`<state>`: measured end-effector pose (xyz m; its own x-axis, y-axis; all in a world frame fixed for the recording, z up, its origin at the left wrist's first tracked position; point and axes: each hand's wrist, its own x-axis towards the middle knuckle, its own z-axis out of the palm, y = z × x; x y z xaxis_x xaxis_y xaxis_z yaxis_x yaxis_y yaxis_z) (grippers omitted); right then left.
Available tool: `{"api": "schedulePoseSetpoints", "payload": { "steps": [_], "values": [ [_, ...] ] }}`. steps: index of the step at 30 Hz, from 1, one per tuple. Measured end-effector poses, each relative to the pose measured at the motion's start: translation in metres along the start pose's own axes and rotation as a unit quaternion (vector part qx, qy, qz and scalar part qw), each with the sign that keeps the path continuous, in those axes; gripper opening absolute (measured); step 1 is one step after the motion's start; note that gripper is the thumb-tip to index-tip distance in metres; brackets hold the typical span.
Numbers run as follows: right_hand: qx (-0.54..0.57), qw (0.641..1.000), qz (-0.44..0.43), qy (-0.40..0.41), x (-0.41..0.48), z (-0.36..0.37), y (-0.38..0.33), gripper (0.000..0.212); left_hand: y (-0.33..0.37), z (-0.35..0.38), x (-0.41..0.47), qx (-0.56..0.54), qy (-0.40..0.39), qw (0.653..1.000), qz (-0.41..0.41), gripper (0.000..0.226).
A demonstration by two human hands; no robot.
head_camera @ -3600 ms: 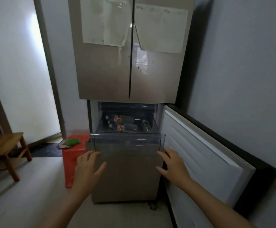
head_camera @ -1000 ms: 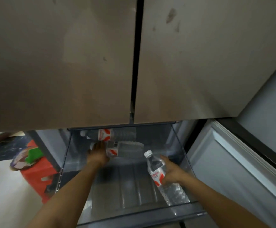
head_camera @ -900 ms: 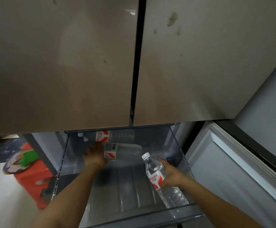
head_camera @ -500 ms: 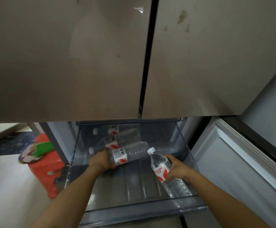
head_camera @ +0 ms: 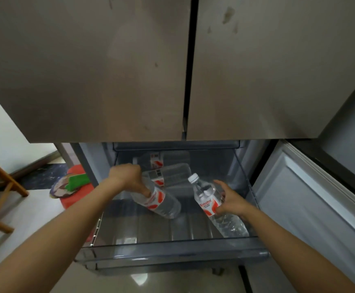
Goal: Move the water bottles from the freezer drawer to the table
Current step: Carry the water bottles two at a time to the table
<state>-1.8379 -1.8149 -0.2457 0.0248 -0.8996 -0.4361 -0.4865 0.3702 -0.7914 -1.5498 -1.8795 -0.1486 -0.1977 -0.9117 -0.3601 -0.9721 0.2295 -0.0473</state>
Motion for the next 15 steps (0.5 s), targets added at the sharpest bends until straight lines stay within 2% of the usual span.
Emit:
{"api": "schedulePoseSetpoints", "payload": {
  "steps": [3, 6, 11, 15],
  "values": [
    [0.021, 0.998, -0.057, 0.017, -0.005, 0.003, -0.007, 0.110, 0.013, -0.020, -0.020, 0.126, -0.002, 0.991, 0.034, 0.047],
    [0.044, 0.991, -0.118, 0.034, -0.011, 0.007, -0.013, 0.105, 0.020, -0.019, -0.030, 0.164, -0.005, 0.985, 0.061, 0.050],
    [0.066, 0.986, -0.149, 0.019, -0.013, 0.013, -0.015, 0.097, 0.017, 0.006, -0.047, 0.015, 0.104, 0.993, 0.060, 0.063],
    [0.057, 0.988, -0.144, 0.015, -0.010, 0.011, -0.012, 0.092, 0.015, 0.041, -0.061, -0.189, 0.210, 0.958, 0.041, 0.064]
  ]
}}
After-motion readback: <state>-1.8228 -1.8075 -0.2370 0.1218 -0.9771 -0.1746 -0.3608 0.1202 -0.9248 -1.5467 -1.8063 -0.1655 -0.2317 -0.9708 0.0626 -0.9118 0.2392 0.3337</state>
